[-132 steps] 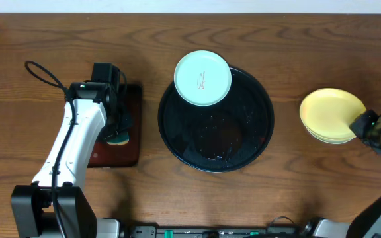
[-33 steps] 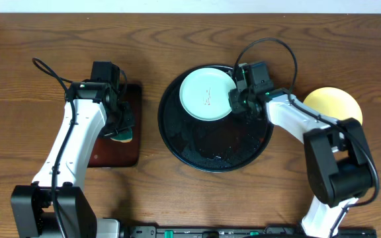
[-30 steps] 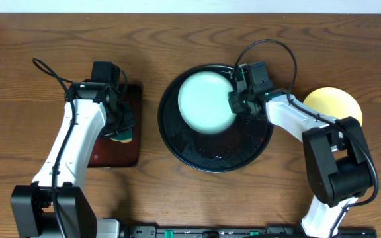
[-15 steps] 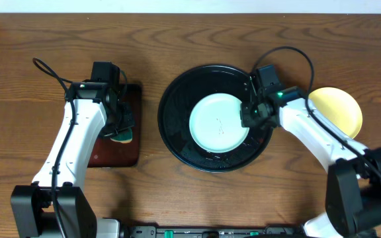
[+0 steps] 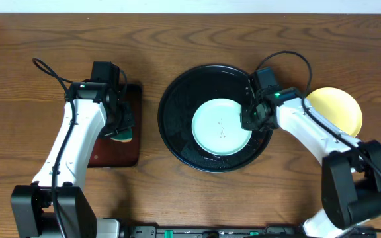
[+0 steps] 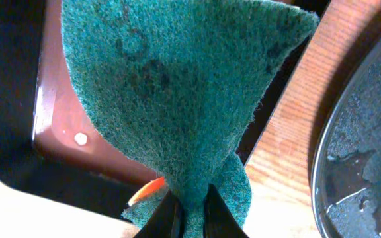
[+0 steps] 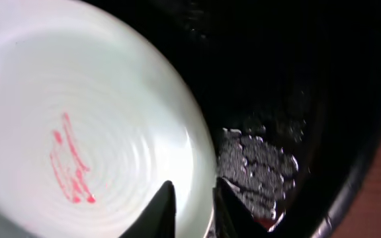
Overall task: Clean dirty plates on tray and stack at the side
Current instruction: 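Move the right gripper to the pale green plate and grip its rim, then bring the left gripper with the sponge over the pale green plate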
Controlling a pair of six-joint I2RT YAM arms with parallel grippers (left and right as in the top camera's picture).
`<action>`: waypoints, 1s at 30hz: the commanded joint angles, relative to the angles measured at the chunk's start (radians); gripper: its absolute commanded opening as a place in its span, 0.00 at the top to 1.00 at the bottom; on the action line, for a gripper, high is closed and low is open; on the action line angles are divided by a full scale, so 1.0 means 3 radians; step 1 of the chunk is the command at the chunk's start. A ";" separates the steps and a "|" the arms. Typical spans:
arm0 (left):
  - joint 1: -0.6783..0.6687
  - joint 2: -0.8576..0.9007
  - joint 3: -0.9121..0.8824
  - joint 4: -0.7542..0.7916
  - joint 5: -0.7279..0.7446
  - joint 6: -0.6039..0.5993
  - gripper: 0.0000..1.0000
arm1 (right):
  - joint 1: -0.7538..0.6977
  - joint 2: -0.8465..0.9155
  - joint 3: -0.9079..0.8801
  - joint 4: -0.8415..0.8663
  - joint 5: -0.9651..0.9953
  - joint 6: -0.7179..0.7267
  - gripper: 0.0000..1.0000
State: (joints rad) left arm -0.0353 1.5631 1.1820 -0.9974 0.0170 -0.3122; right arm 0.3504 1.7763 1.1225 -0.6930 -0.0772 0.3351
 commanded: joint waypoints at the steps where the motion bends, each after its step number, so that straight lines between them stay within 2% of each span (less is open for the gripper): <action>1: 0.0010 -0.0005 -0.0189 0.0205 -0.0033 0.0057 0.92 | 0.0057 0.0084 -0.0024 -0.0001 0.0005 -0.0518 0.78; 6: 0.0013 0.0005 -0.0688 0.0866 -0.0033 0.0020 0.92 | 0.0057 0.0086 -0.0024 -0.0006 0.0005 -0.0600 0.75; 10: 0.0080 0.0071 -0.0947 0.1113 -0.0018 -0.0225 0.92 | 0.0053 0.0086 -0.0024 -0.0010 0.0005 -0.0600 0.75; 14: 0.0181 0.0239 -0.0988 0.1124 0.0047 -0.0223 0.92 | 0.0053 0.0086 -0.0024 -0.0010 0.0005 -0.0599 0.75; 19: 0.0323 0.0605 -0.0988 0.1165 0.0576 -0.0223 0.92 | 0.0053 0.0086 -0.0024 -0.0010 0.0004 -0.0598 0.75; 22: 0.0369 0.0760 -0.0987 0.1147 0.0706 -0.0221 0.92 | 0.0053 0.0086 -0.0024 -0.0011 0.0005 -0.0598 0.75; 26: 0.0370 0.0718 -0.0954 0.1094 0.0702 -0.0209 0.92 | 0.0053 0.0086 -0.0024 -0.0025 0.0005 -0.0598 0.75; 30: 0.0370 0.0570 -0.0768 0.0916 0.0702 -0.0164 0.92 | 0.0053 0.0086 -0.0024 -0.0031 0.0005 -0.0599 0.67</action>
State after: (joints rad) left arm 0.0841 1.7058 0.9493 -0.6968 0.1631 -0.3687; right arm 0.3504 1.7939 1.1179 -0.6998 -0.0776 0.1688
